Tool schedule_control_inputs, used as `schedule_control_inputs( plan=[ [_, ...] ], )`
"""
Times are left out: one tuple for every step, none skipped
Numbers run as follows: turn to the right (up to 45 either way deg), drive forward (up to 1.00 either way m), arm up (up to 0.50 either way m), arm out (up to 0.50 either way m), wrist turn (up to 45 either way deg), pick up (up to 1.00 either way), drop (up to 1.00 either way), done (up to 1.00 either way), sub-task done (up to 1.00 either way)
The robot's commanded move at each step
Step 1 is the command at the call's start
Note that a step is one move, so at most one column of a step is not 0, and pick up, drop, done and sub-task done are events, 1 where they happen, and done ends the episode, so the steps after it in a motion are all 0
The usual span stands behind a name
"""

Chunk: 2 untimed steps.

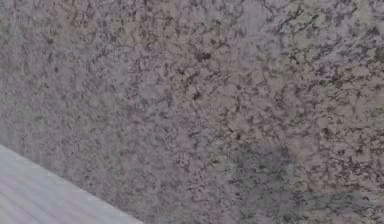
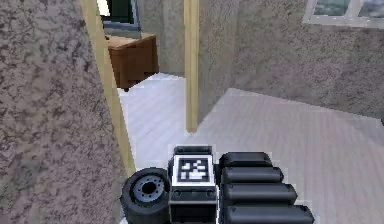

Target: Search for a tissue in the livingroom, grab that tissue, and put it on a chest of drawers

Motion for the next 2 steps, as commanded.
schedule_control_inputs(
  plan=[
    [-45.0,0.0,0.0,0.0,0.0,0.0,0.0,0.0,0.0],
    [-12.0,0.0,0.0,0.0,0.0,0.0,0.0,0.0,0.0]
  ],
)
